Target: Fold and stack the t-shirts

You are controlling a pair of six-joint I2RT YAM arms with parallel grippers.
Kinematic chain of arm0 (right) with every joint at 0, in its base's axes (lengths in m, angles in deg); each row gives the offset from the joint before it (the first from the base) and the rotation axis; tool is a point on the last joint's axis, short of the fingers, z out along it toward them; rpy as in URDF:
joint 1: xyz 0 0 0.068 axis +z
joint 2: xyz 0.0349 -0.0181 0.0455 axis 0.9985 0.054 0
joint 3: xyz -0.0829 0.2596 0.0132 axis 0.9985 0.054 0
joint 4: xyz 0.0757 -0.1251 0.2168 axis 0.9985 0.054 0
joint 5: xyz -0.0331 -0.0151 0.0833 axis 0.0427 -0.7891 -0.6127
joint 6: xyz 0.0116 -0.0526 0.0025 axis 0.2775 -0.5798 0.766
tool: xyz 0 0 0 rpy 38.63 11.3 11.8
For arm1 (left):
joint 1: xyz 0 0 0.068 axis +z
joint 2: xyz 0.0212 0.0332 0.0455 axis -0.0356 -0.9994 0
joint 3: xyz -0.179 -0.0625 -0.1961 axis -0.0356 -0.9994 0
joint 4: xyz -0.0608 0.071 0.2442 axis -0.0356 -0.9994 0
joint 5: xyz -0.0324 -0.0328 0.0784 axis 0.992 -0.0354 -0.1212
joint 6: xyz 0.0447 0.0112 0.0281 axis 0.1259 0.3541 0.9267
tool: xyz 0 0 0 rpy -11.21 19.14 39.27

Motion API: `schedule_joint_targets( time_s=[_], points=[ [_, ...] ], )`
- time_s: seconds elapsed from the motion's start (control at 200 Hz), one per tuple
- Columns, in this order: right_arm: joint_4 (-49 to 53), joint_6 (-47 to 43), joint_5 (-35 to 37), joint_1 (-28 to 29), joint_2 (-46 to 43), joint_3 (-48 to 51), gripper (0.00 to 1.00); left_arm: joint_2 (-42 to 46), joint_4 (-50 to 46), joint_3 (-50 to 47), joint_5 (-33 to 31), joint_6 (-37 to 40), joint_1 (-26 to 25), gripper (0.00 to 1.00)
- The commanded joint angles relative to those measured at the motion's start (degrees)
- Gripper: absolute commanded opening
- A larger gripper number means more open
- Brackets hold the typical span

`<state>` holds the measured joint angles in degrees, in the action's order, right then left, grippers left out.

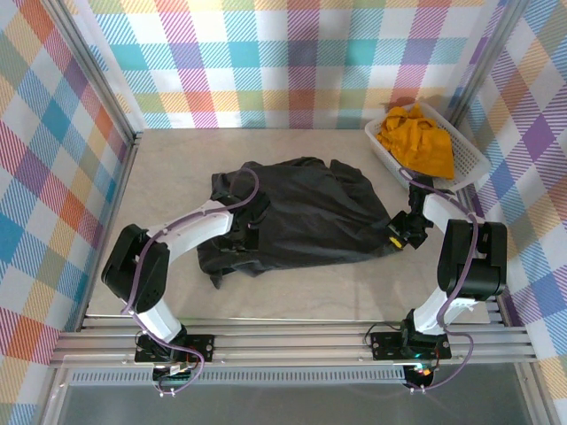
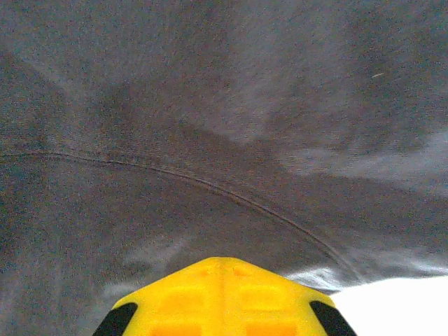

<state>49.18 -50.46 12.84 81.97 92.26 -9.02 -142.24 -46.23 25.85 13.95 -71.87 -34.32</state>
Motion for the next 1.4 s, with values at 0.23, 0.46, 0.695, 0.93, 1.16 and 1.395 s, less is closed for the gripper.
schedule_joint_targets(
  time_s=[0.23,0.46,0.695,0.93,1.16,1.395],
  points=[
    [0.31,-0.35,-1.64,-0.27,0.93,-1.58,0.0,13.96,-15.16,-9.29,-2.43,-10.37,-3.69,0.44],
    [0.82,-0.66,-1.75,-0.28,1.48,-2.31,0.0,11.87,-9.44,-16.33,-5.49,-9.8,-5.11,0.47],
    [0.7,-0.35,-2.03,-0.3,1.81,-2.58,0.0,6.2,-1.94,-18.59,-9.21,-9.94,-5.06,0.47],
    [0.38,-0.81,-2.47,-0.13,1.58,-2.96,0.0,-0.34,1.63,-14.24,-13.41,-8.43,-0.38,0.2],
    [5.23,-4.98,0.92,6.44,-4.26,-16.23,0.0,9.04,0.13,4.24,-3.09,-7.72,11.86,0.0],
    [5.88,-3.74,0.17,7.32,-1.58,-43.26,0.0,3.36,7.34,31.31,17.2,-17.86,31.65,0.0]
  ],
)
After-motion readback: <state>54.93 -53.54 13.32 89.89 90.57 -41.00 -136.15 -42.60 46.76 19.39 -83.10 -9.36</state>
